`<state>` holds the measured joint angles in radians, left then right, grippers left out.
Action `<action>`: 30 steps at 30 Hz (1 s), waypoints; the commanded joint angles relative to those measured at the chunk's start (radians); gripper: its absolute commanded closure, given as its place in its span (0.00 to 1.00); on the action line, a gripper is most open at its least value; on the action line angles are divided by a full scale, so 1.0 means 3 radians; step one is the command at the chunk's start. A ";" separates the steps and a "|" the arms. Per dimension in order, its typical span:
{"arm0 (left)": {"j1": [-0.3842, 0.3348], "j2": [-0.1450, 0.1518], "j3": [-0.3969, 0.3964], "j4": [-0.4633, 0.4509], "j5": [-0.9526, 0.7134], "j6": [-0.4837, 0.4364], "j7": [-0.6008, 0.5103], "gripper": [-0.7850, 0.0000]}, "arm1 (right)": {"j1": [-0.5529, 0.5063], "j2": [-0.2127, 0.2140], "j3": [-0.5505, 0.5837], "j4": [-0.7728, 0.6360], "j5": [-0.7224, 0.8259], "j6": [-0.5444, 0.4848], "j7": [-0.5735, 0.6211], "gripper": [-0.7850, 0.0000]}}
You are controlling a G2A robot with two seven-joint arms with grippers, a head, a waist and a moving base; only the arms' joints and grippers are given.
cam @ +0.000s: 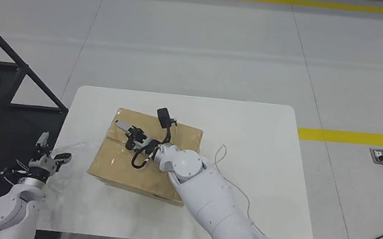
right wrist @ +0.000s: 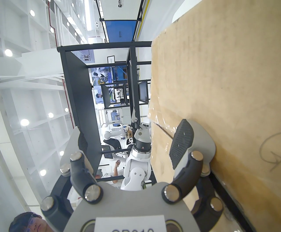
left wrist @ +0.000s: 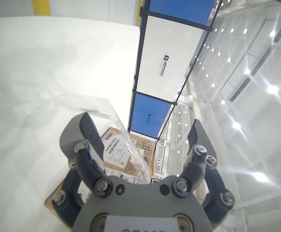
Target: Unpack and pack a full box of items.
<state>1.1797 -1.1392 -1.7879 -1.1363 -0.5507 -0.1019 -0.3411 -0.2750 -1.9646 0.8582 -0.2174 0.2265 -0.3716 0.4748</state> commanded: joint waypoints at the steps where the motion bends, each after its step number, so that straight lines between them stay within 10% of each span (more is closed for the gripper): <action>1: 0.0099 0.0010 -0.0047 -0.0062 0.0037 -0.0042 -0.0036 0.00 | 0.0005 -0.0001 0.0008 -0.0002 -0.0015 -0.0002 -0.0001 0.00; 19: 0.0899 0.0106 -0.0392 -0.0691 0.0367 -0.0144 -0.0757 0.00 | 0.0008 -0.0019 0.0083 -0.0003 -0.0109 -0.0005 0.0031 0.00; 30: 0.0178 0.0025 0.0200 -0.0159 0.0114 0.0220 -0.0467 0.00 | -0.0013 -0.0048 0.0096 -0.0009 -0.0194 -0.0001 0.0049 0.00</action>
<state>1.2637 -1.1270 -1.7528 -1.2159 -0.5115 -0.0302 -0.5220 -0.2795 -1.9788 0.8856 -0.2208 0.1692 -0.3700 0.4899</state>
